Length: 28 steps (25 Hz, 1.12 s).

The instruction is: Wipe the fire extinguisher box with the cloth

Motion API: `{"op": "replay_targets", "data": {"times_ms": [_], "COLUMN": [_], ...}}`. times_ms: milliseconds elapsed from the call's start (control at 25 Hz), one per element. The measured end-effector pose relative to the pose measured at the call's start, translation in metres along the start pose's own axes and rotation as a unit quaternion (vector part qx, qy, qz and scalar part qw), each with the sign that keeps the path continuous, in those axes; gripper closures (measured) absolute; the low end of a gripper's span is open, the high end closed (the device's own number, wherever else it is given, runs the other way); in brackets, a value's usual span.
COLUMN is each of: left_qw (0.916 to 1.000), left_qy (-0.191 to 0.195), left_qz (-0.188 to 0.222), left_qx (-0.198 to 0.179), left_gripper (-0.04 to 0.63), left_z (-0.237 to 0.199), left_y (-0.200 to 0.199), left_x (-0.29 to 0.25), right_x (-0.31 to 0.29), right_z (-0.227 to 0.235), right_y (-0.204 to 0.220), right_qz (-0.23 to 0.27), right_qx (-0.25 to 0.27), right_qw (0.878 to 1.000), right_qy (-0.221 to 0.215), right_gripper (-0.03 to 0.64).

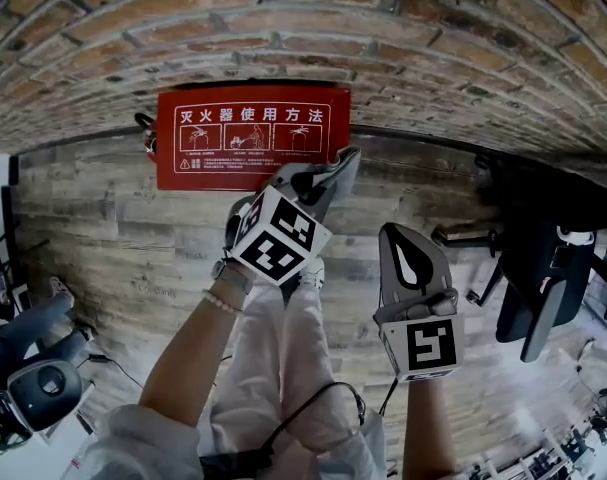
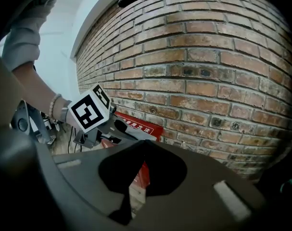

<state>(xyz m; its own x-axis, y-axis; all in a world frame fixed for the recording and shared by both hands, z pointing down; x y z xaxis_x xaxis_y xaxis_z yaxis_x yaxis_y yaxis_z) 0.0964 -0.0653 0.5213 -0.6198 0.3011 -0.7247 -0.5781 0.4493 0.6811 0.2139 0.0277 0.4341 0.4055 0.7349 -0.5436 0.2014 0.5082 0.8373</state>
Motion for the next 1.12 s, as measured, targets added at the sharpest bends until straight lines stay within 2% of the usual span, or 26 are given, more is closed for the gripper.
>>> {"op": "replay_targets", "data": {"times_ms": [240,440,1120], "left_qw": [0.9986,0.9972,0.9975], "left_qy": [-0.030,-0.042,-0.049], "left_qz": [-0.038,-0.049,-0.046], "left_qx": [-0.020,-0.037,-0.021], "left_gripper": [0.581,0.581,0.581], "left_z": [-0.006,-0.007,-0.015], "left_y": [0.007,0.010,0.019], "left_x": [-0.016,-0.020,-0.015], "right_x": [0.000,0.000,-0.014], "right_z": [0.003,0.006,0.000], "right_y": [0.006,0.010,-0.002], "right_qz": [-0.010,-0.005,-0.007], "right_qx": [-0.001,-0.004,0.008], "right_qw": [1.000,1.000,1.000], "right_qy": [-0.007,-0.007,-0.020], "right_gripper": [0.608,0.609,0.609]}}
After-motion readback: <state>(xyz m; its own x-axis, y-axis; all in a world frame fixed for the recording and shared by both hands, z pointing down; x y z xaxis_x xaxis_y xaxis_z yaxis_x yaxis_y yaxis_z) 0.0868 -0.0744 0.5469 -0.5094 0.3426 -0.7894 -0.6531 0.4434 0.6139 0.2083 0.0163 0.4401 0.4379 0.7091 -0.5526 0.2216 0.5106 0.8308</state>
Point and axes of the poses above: the fingertips, and each gripper's own axes: x backward along the fingers, z to its right, y out of its underside, the point moved 7 cm from there along x, backward along the fingers, and after that the axes turned 3 degrees about -y, right-handed, at the moved point
